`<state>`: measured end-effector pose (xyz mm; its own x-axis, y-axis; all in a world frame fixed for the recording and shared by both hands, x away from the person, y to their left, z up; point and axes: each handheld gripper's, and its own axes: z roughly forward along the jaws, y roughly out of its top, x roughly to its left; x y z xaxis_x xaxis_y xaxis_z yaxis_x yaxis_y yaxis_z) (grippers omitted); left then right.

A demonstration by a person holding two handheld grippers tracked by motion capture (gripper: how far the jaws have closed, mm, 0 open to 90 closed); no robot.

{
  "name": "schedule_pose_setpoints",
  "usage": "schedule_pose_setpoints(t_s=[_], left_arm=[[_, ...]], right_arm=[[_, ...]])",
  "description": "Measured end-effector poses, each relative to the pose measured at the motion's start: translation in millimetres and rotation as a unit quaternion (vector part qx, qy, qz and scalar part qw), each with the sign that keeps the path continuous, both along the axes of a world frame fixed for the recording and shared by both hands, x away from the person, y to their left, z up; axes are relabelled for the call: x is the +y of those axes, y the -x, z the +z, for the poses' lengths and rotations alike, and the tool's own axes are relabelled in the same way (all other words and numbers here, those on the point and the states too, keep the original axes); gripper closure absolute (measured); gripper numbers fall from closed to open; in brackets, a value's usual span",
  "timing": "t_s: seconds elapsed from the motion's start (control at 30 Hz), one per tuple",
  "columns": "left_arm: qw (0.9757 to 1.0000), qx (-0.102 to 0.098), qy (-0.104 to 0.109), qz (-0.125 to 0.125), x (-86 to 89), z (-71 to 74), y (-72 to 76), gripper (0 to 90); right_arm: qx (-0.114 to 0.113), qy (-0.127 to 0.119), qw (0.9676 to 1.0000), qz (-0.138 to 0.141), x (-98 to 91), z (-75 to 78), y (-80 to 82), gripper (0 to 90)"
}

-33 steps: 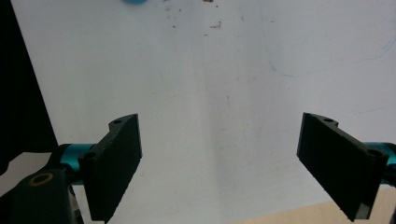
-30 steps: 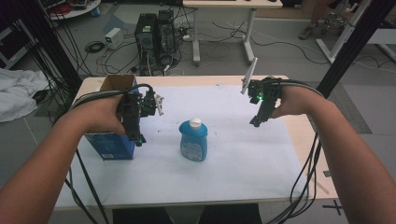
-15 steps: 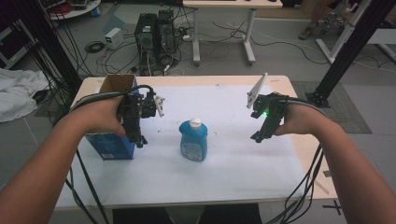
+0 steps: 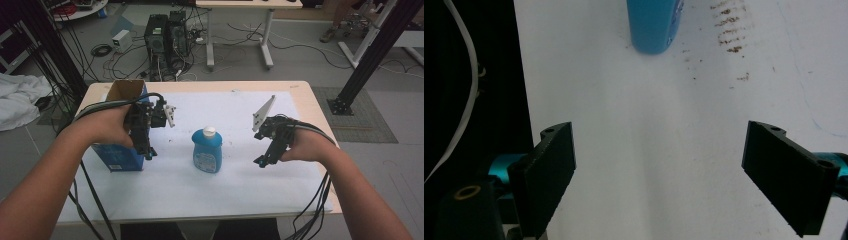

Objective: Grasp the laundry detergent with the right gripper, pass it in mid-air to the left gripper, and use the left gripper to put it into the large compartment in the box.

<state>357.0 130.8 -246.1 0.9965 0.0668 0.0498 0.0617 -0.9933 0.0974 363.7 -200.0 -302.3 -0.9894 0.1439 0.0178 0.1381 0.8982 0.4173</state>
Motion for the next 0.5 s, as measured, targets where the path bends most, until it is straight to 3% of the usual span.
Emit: schedule_pose_setpoints(t_s=[0.5], left_arm=[[1.0, 0.002, 0.001, -0.007, -2.2, -3.2, 2.7, 10.5]], right_arm=[[0.003, -0.018, 0.9998, -0.003, 25.5, -23.0, 3.4, 13.1]])
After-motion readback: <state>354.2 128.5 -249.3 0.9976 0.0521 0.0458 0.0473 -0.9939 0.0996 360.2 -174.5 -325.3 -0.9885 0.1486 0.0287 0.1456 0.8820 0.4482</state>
